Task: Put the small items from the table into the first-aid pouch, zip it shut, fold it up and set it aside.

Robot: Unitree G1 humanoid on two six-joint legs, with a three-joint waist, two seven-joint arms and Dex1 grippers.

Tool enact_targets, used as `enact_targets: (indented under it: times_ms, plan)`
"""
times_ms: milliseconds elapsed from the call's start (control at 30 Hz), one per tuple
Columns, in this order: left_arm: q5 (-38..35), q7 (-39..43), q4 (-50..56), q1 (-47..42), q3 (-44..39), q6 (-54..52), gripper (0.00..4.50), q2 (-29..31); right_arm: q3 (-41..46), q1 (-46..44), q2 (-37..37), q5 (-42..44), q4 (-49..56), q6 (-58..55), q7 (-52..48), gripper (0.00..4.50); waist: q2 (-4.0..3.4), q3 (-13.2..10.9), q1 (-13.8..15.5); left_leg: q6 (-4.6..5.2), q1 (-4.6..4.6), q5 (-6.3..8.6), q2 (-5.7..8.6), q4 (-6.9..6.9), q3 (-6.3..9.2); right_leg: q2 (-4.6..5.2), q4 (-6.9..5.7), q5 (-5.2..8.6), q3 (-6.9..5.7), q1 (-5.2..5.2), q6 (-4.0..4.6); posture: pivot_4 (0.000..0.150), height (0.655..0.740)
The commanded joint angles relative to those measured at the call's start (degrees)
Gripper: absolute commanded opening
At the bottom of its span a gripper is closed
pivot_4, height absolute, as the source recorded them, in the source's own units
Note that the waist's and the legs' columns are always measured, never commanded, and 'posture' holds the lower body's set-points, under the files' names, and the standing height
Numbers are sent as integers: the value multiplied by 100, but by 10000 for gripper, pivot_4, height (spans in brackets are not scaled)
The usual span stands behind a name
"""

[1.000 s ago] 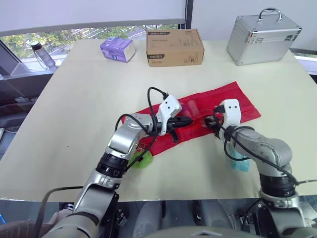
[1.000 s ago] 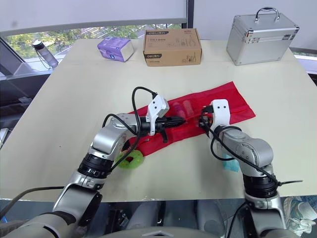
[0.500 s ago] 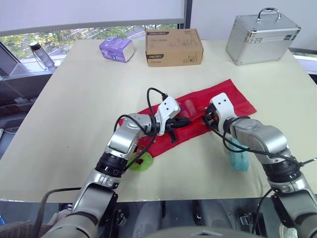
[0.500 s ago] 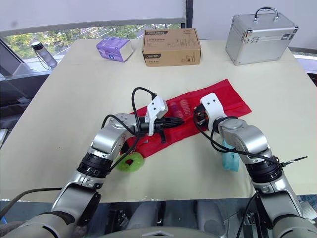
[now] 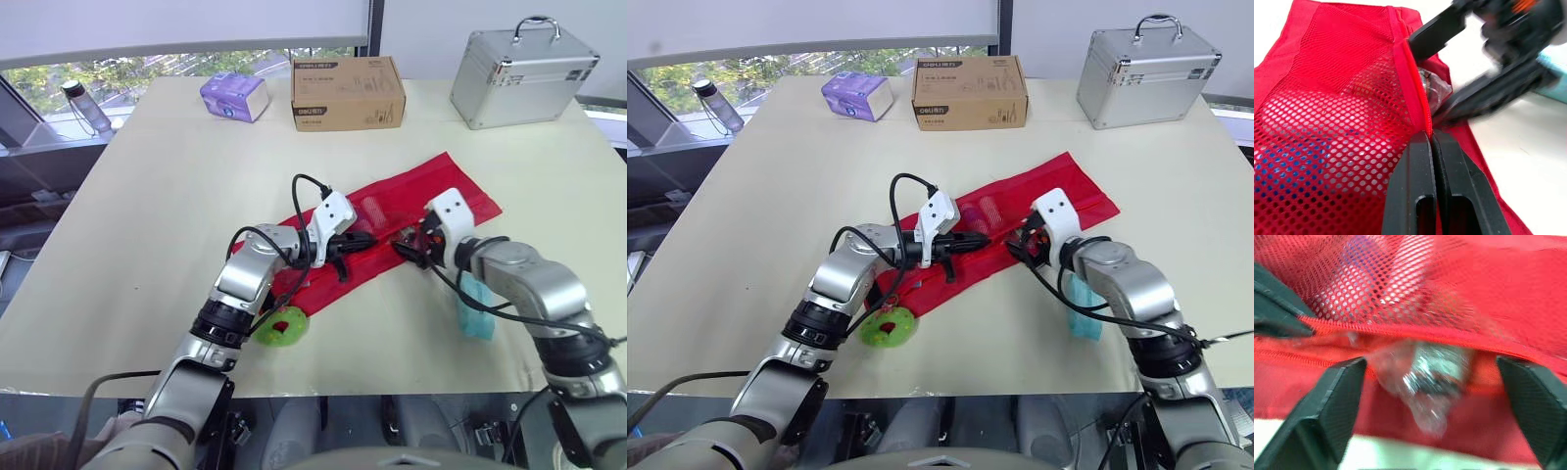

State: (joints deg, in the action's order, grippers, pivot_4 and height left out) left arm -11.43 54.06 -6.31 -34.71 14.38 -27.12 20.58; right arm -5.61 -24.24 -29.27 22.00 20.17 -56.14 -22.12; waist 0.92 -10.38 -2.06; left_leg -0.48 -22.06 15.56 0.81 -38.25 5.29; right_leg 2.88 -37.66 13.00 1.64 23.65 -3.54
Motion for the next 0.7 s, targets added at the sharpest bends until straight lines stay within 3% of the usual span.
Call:
enact_targets:
  times_ms: [33,67,100,200,367,700]
  plan:
    - [-45,41,-27,-127,-75,98,0,0,554,358,-96,268,746,-158,-58,44514,0,0,-2,0,0,0,0,1,1,-1,0,0,-1,0,0,1500,7400]
    - [-40,45,-53,-143,-75,106,0,-5,646,480,-61,398,856,-223,-91,39702,0,0,-8,0,1,0,0,2,1,-1,0,0,-1,0,0,1500,7400]
    - [-34,50,-73,-154,-75,117,0,-8,709,574,-11,478,948,-283,-81,38313,0,0,-11,0,2,0,-1,2,1,-2,0,0,-1,0,0,1500,7400]
    - [-20,74,-108,-176,-70,138,0,-11,722,697,131,517,1043,-369,53,23195,0,0,-22,0,3,0,-2,2,-1,-2,-2,0,1,0,0,1500,7400]
    - [-8,106,-118,-197,-54,148,0,-12,567,693,423,354,829,-249,267,2222,0,0,-11,0,2,0,-1,2,-1,-1,-1,0,0,0,0,1500,7400]
    - [-4,110,-55,-176,-43,141,0,-16,302,693,753,57,464,129,349,993,-1,0,-11,0,2,0,-1,2,0,-1,-1,0,0,0,0,1500,7400]
